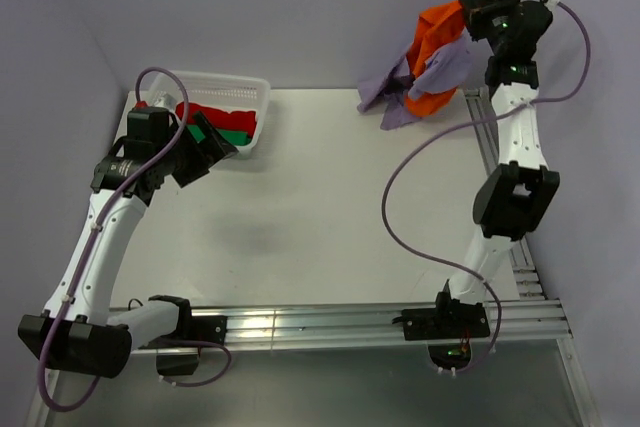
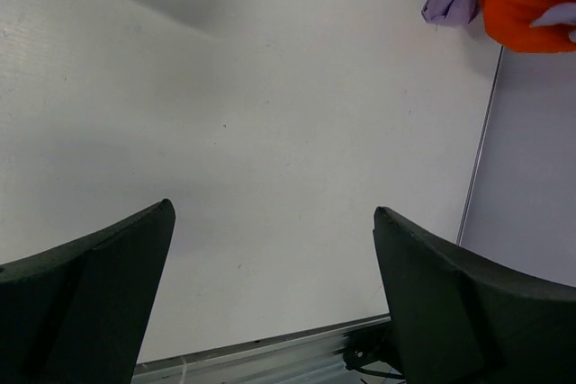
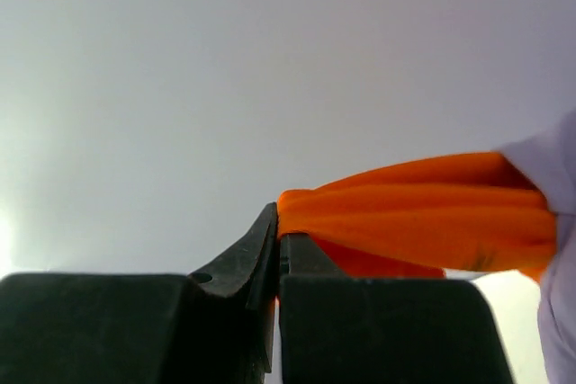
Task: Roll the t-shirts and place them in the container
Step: Move the tshirt to the center of the board
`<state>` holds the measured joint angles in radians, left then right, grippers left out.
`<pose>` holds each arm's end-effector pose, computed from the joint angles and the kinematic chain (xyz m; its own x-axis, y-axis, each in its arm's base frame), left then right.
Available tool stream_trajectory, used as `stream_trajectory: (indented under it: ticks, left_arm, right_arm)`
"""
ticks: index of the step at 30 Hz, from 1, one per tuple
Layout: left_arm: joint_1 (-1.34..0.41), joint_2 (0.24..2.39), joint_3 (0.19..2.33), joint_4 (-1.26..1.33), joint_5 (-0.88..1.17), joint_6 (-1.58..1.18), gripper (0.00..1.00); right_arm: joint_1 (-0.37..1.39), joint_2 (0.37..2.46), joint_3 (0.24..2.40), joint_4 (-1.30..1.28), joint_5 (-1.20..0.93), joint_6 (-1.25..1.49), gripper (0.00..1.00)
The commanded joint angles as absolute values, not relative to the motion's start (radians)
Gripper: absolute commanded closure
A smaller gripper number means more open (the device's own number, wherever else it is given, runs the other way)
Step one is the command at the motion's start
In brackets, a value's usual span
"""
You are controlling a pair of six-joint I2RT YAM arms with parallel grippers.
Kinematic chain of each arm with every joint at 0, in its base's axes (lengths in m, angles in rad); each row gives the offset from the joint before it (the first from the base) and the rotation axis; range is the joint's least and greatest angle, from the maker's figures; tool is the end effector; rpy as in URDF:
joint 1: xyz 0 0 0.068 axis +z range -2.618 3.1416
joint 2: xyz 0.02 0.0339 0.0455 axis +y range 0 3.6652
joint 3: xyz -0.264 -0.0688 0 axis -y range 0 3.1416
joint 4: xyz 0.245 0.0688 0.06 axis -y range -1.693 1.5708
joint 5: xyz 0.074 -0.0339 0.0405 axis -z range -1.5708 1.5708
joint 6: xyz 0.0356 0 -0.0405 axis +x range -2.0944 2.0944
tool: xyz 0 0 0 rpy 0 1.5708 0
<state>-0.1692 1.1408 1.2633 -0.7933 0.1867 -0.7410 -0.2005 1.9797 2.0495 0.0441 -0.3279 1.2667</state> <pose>0.2267 -0.0454 0.3752 -0.6605 -0.5601 -0.5000 -0.1858 0.7672 -0.6139 0.4650 -0.0828 0.4449 -0.0859 0.9392 -0.3324 -0.1437 0.3185 0.9370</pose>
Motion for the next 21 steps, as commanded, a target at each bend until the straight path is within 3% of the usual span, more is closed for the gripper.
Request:
stream_trajectory:
  ticks: [1, 3, 6, 11, 17, 20, 21]
  left_arm:
    - [-0.175, 1.094, 1.298, -0.776, 0.195, -0.726, 0.02]
    - [-0.178, 1.091, 1.299, -0.776, 0.195, -0.727, 0.02]
    - [-0.183, 1.095, 1.310, -0.776, 0.196, -0.727, 0.02]
    - [-0.193, 1.104, 1.336, -0.776, 0.192, -0.721, 0.02]
    - [-0.196, 1.121, 1.351, -0.775, 0.190, -0.719, 0.02]
    - [-0.199, 1.132, 1.356, -0.776, 0.190, -0.715, 0.02]
    - [-0.201, 1.140, 1.359, -0.778, 0.187, -0.715, 0.02]
  right_arm:
    - [-0.192, 1.735, 1.779, 0.312, -0.506, 1.278, 1.00]
    - [-0.208, 1.623, 1.631, 0.324, -0.509, 1.282, 1.00]
    - [-0.235, 1.546, 1.606, 0.251, -0.529, 1.255, 1.00]
    - [-0.215, 1.545, 1.704, 0.112, -0.626, 1.248, 1.00]
    - [-0.244, 1.615, 1.643, 0.176, -0.483, 1.316, 1.00]
    - [-0.245, 1.863, 1.916, 0.150, -0.445, 1.351, 1.00]
    - [-0.245, 1.947, 2.185, 0.132, -0.446, 1.376, 1.00]
